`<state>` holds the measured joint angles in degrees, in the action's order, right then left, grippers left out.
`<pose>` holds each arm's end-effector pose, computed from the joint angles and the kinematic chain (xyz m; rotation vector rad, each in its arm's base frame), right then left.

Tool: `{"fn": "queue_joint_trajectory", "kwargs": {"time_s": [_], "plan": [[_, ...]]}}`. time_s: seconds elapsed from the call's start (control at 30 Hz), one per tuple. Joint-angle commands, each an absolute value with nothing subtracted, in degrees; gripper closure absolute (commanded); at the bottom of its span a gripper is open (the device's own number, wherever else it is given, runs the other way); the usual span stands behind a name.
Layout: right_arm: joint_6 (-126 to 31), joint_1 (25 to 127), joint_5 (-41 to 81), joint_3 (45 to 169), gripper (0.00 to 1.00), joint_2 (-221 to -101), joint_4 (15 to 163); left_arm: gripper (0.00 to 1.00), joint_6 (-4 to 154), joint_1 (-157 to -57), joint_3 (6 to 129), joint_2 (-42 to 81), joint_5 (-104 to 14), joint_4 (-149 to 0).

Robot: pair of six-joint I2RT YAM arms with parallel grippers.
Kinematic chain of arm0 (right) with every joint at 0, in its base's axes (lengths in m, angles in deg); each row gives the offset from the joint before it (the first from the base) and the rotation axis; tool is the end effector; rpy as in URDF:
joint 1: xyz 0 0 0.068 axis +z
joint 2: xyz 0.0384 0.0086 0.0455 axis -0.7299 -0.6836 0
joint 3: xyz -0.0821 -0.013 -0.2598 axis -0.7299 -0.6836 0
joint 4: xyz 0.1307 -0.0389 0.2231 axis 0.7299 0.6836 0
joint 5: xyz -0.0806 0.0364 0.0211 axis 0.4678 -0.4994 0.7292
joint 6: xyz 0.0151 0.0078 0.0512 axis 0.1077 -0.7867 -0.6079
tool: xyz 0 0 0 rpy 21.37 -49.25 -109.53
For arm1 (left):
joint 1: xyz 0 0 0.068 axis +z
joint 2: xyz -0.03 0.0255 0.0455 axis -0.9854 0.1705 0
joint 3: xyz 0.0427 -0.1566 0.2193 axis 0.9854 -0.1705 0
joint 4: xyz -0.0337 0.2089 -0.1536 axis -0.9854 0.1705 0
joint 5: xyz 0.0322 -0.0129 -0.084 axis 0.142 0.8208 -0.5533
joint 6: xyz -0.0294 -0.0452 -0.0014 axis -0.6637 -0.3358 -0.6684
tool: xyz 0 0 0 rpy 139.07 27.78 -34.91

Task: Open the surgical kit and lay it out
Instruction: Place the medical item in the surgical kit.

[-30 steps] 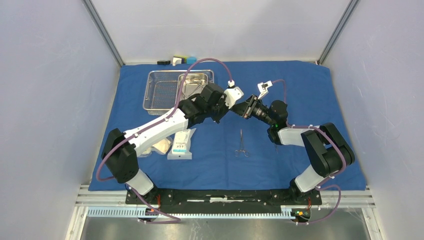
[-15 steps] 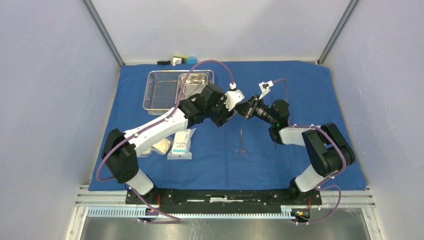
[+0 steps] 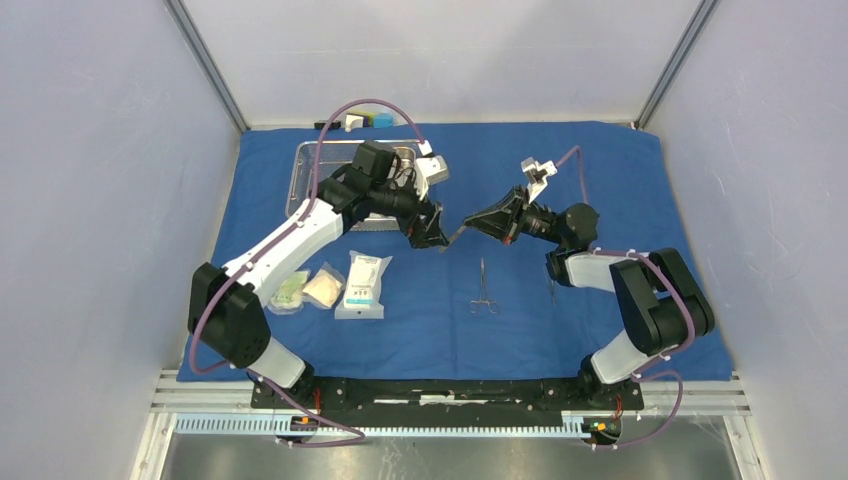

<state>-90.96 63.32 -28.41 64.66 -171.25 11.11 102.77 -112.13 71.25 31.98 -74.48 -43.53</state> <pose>0.2752 0.1119 0.2316 -0.5324 1.4843 1.5366 0.2777 -0.1989 0.3184 1.2239 1.8956 -0.8992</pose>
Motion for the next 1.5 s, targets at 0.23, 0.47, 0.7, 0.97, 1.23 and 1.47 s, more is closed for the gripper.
{"fn": "queue_joint_trajectory", "kwargs": {"time_s": [0.23,0.47,0.7,0.97,1.23,1.47], "plan": [[-94.15,63.40,-33.15,65.20,1.00,-165.65,-1.97,0.17,98.73,-111.65,64.62,27.62,-90.81,-49.39],[-91.98,63.35,-32.09,64.28,1.00,-163.42,0.67,0.41,96.42,-111.79,64.20,29.15,-94.29,-51.29],[-89.99,63.41,-31.30,63.57,1.00,-161.88,3.19,0.56,94.20,-112.25,64.47,30.02,-96.33,-53.59],[-88.73,63.33,-30.60,63.22,1.00,-161.18,4.38,0.72,94.50,-112.72,63.81,29.90,-97.10,-53.63],[-88.39,63.27,-30.23,63.13,1.00,-160.76,4.73,0.80,94.55,-112.70,63.63,29.85,-97.10,-53.61],[-87.49,63.22,-29.67,62.82,0.99,-160.13,5.88,0.98,94.11,-113.06,64.15,29.90,-97.07,-53.60]]}}
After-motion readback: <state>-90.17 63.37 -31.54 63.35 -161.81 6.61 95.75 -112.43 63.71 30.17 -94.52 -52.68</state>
